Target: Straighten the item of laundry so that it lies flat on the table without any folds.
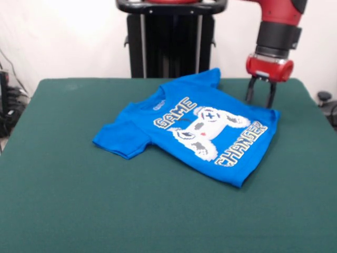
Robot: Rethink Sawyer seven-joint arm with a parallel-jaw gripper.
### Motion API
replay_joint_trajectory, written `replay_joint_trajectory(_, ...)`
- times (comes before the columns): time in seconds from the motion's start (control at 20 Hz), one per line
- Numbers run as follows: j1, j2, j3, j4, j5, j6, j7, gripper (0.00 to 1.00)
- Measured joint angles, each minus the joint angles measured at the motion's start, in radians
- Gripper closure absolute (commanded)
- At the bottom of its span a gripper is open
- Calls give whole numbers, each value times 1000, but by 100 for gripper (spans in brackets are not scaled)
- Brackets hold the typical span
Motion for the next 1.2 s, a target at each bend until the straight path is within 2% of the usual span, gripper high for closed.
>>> replay_joint_trajectory(0.45,-18,67,39,-5,1,-2,0,0)
replay_joint_trajectory(1.2,-19,67,40,-6,4,-4,0,0)
